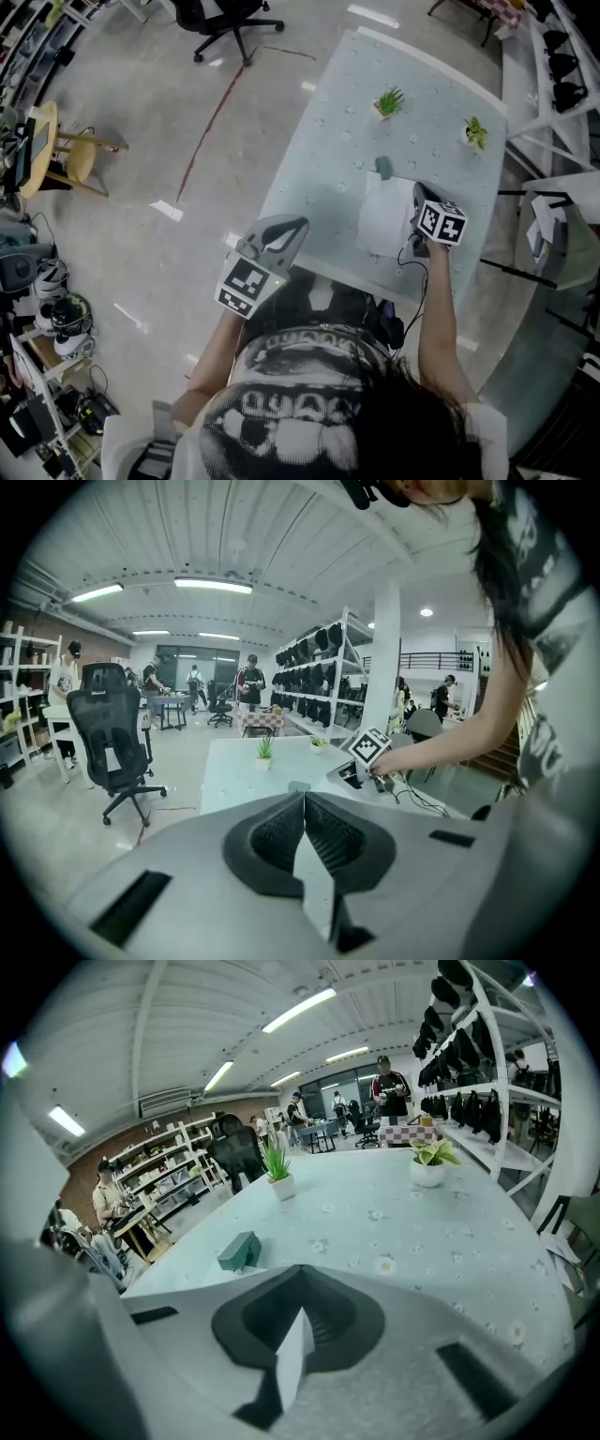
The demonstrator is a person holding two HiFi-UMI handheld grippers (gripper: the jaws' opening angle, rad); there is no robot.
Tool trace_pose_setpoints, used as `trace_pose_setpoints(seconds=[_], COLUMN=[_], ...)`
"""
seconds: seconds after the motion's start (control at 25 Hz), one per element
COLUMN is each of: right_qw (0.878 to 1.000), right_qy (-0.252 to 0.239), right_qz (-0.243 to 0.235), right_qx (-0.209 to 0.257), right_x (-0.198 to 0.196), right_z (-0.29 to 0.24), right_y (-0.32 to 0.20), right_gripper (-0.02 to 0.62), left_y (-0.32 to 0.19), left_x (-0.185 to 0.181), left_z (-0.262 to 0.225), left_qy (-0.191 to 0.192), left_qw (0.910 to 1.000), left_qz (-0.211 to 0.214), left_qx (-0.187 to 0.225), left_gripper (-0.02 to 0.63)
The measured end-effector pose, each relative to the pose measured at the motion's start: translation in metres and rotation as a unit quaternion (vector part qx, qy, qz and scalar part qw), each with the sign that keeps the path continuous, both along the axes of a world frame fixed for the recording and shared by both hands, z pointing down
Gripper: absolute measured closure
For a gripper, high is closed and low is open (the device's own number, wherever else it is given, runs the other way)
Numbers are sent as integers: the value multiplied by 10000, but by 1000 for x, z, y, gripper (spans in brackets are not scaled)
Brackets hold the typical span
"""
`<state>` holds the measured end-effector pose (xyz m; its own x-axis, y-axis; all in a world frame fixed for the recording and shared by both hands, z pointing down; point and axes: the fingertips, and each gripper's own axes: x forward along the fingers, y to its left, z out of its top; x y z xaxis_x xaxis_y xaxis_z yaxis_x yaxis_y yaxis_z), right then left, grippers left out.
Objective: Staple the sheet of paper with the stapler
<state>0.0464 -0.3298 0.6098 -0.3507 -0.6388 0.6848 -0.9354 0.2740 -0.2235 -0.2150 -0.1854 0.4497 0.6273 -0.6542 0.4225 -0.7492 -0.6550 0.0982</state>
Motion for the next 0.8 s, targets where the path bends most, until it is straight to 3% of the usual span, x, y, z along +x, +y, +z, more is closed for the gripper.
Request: trace_pose_setpoints(seconds=[0.4,0.48,0.56,0.8], right_qw=[9998,9999,9997,9992], right_qy=[-100,46,172,127], right_qz=[145,132,95,59], right_qx=[40,51,115,383], right_x=[2,4,6,5], right_z=[6,6,2,-23], right_y=[-9,-6,-3,31], right_gripper=[588,545,500,503], left_y=[-6,-8,-12,-28], left_x=[6,8,11,28], left_z=[5,5,5,7], left_qy=[-98,-92,-84,-192], left_qw=[9999,9998,9997,9974], left_qz=[67,128,210,690], left_qx=[-74,-72,-61,28], left_gripper=[602,601,602,602])
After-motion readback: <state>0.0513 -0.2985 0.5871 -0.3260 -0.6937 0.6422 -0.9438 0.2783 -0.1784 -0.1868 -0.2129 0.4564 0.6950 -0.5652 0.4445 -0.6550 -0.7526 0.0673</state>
